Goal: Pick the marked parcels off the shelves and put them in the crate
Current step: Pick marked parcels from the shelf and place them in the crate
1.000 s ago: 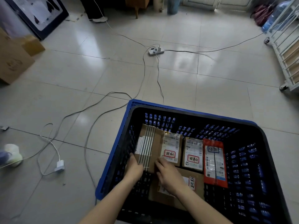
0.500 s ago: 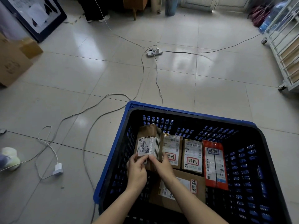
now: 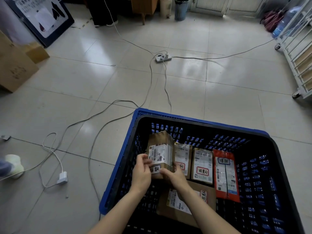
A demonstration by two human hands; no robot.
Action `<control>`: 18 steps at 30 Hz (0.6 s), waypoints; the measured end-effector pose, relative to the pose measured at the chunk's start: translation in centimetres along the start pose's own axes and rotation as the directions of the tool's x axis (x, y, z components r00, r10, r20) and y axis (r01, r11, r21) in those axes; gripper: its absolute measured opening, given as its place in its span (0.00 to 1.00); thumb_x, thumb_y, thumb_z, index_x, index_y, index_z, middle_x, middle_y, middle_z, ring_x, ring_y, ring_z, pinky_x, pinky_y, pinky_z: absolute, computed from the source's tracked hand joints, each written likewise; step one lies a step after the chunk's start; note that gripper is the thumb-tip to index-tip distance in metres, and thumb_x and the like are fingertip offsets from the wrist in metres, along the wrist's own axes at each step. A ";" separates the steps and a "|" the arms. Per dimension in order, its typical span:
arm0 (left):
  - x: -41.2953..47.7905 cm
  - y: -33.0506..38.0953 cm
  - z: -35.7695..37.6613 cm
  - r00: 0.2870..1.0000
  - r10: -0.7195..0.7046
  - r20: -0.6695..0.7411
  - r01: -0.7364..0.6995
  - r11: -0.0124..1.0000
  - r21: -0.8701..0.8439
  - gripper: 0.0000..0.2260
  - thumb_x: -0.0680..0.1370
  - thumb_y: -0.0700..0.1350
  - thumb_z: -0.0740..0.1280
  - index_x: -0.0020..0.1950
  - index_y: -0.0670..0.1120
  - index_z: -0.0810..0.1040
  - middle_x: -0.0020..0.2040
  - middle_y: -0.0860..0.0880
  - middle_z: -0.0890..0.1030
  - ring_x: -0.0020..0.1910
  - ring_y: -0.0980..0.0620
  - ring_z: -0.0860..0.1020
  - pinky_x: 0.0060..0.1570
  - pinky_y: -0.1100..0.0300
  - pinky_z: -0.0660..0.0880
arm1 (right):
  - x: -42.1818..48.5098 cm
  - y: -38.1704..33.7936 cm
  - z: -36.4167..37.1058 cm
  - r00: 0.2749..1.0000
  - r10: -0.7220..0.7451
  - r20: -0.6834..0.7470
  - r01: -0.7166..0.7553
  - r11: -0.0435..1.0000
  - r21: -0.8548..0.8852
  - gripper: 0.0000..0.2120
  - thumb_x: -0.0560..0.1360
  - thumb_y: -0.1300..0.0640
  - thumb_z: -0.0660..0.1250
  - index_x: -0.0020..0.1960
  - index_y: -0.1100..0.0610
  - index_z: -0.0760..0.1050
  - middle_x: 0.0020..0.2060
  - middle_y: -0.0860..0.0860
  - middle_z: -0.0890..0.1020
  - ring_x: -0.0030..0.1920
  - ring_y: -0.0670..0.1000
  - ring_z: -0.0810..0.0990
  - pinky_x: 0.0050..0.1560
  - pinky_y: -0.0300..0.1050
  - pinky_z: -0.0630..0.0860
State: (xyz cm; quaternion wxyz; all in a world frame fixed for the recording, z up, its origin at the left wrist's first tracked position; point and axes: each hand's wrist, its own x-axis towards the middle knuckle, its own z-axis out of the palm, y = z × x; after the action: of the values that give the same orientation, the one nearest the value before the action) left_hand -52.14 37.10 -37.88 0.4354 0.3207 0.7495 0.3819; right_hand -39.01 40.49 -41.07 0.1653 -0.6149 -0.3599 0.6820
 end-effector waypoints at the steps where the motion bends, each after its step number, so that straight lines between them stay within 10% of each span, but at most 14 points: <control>1: 0.1 0.0 -0.2 1.000 -0.007 -0.026 0.007 1.000 -0.014 0.12 0.80 0.34 0.56 0.59 0.49 0.67 0.53 0.50 0.76 0.49 0.59 0.76 0.35 0.77 0.73 | -0.3 0.1 -0.3 1.000 0.004 0.000 -0.004 0.997 0.073 0.40 0.67 0.50 0.74 0.73 0.53 0.57 0.57 0.50 0.76 0.56 0.52 0.77 0.53 0.48 0.77; 8: -0.4 0.9 0.4 0.905 -0.323 0.278 0.381 0.906 -0.186 0.19 0.79 0.48 0.64 0.68 0.47 0.68 0.57 0.49 0.77 0.52 0.54 0.75 0.48 0.58 0.72 | -2.6 0.5 -2.0 0.994 0.082 0.071 -0.107 0.851 0.514 0.29 0.73 0.60 0.68 0.70 0.52 0.62 0.52 0.58 0.80 0.47 0.57 0.80 0.41 0.51 0.78; 14: -0.7 0.5 1.0 0.818 -0.362 0.448 0.517 0.803 -0.296 0.18 0.76 0.46 0.66 0.65 0.51 0.71 0.59 0.44 0.79 0.58 0.43 0.76 0.56 0.46 0.76 | -3.3 0.2 -2.6 0.992 0.070 0.104 -0.112 0.866 0.487 0.26 0.72 0.58 0.66 0.69 0.53 0.65 0.52 0.58 0.80 0.48 0.56 0.79 0.40 0.48 0.77; 18: -0.4 -0.8 0.4 0.870 -0.386 0.307 0.484 0.784 -0.388 0.23 0.73 0.44 0.70 0.67 0.49 0.69 0.56 0.43 0.79 0.52 0.45 0.79 0.40 0.56 0.76 | -3.1 -0.2 -2.3 0.994 0.039 0.101 -0.068 0.951 0.302 0.22 0.76 0.54 0.65 0.69 0.53 0.68 0.58 0.55 0.78 0.55 0.53 0.78 0.47 0.48 0.76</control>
State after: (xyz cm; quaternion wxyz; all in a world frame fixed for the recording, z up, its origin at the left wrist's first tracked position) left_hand -51.68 36.48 -38.50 0.6511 0.0664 0.6427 0.3982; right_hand -36.25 39.23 -38.65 0.2227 -0.5588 -0.2407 0.7618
